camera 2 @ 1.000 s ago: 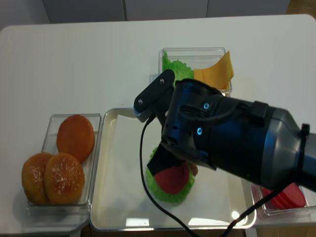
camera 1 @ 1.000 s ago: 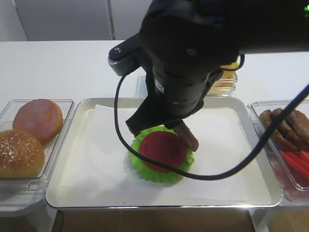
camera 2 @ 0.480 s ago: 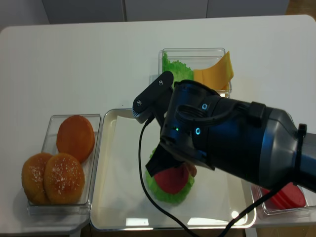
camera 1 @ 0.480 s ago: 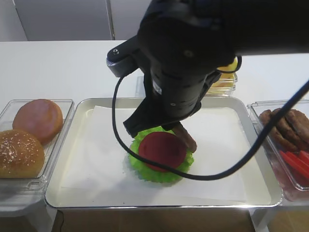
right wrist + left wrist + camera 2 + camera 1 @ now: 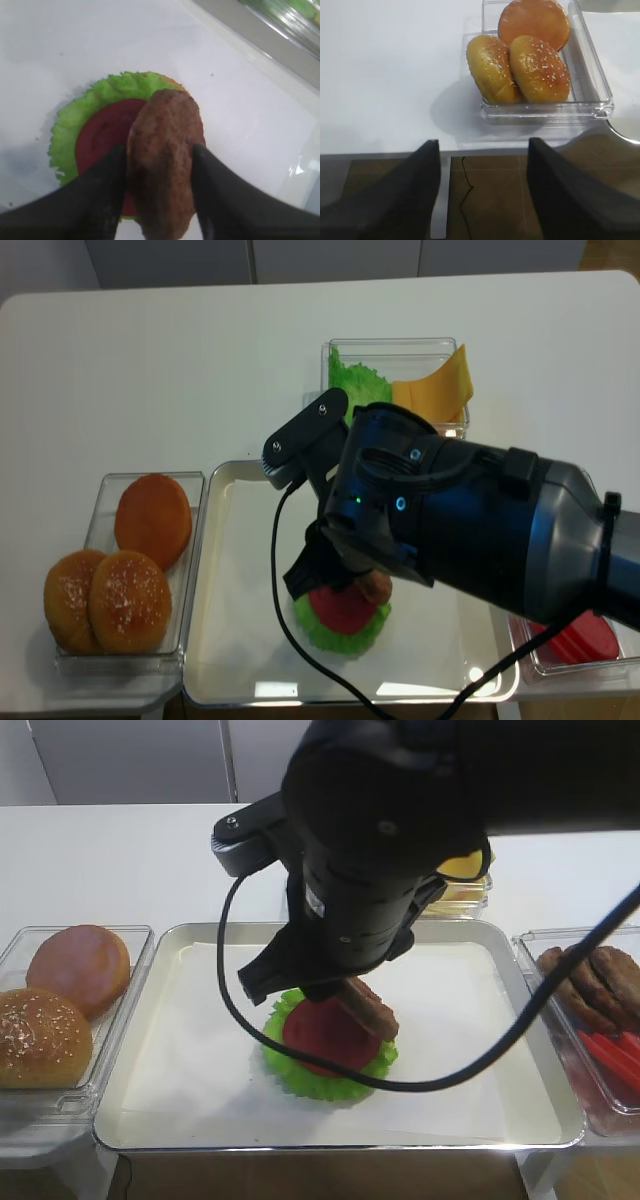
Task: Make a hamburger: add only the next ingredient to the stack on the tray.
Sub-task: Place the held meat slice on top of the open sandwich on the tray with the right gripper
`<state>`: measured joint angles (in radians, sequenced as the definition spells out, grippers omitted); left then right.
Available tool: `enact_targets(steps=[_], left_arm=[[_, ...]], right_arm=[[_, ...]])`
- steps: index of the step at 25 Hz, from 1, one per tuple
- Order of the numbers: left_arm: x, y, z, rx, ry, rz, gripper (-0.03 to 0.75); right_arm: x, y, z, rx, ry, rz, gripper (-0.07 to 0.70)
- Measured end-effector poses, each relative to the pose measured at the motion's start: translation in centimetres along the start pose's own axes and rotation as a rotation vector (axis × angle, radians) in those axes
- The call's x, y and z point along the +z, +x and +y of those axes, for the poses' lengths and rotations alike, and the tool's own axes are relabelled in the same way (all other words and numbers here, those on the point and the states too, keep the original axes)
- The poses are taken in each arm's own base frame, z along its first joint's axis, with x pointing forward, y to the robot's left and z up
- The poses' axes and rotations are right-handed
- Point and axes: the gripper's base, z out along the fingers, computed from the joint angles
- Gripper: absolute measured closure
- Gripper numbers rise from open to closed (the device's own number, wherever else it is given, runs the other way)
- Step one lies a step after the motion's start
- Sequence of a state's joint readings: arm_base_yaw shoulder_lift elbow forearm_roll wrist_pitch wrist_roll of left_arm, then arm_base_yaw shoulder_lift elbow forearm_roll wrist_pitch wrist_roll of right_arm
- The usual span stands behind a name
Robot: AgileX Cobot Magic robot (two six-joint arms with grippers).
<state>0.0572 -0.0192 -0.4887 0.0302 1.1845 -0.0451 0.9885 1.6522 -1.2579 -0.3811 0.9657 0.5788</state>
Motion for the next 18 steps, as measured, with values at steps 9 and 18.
enact_targets(steps=[9,18], left_arm=[[0.0,0.0,0.0,0.0,0.0,0.0,0.304],[0.0,0.0,0.0,0.0,0.0,0.0,0.304]], right_arm=[[-0.1,-0.1,0.4,0.057,-0.048,0.002,-0.026],[-0.2,-0.1,-1.7,0.1,-0.075,0.063,-0.029]])
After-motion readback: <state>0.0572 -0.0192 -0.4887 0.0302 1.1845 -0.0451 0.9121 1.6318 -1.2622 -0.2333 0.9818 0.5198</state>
